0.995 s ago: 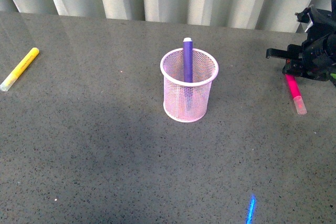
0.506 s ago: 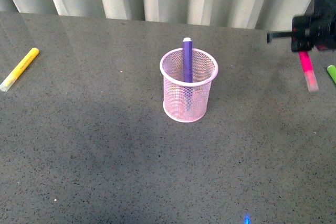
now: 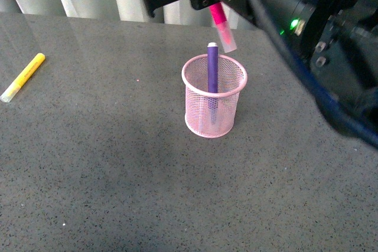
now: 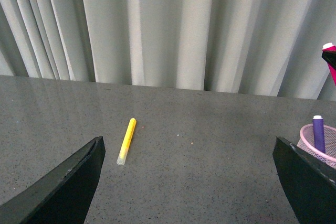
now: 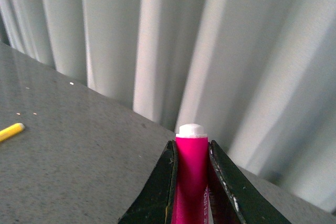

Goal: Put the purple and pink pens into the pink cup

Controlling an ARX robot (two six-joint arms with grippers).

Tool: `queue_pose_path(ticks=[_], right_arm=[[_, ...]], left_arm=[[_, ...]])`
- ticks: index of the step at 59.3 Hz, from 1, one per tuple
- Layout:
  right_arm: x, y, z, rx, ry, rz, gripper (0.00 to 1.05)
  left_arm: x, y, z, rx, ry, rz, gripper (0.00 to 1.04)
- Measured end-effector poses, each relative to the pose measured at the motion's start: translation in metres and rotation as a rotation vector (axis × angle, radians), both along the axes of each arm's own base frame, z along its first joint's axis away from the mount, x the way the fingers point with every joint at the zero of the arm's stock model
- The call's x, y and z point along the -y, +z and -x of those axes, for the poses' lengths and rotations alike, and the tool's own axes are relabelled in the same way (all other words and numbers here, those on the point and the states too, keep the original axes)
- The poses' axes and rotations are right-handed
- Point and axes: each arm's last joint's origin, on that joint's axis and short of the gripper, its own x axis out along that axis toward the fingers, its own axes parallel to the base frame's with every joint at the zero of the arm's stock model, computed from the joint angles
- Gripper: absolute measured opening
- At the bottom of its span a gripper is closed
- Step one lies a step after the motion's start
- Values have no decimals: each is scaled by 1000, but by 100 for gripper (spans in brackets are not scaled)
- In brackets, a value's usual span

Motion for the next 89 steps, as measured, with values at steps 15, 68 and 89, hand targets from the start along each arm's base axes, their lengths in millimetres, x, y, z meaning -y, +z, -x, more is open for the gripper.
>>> queue_pose_path(ticks=[15, 68, 89], right_arm=[[-11, -21, 13, 107, 38, 2, 11], [-1, -61, 5, 19, 47, 57, 11], [26, -62, 1, -133, -74, -70, 74]], left_arm=[[0, 0, 0, 0, 0, 0, 98], [0, 0, 0, 0, 0, 0, 98], [0, 0, 0, 0, 0, 0, 98]])
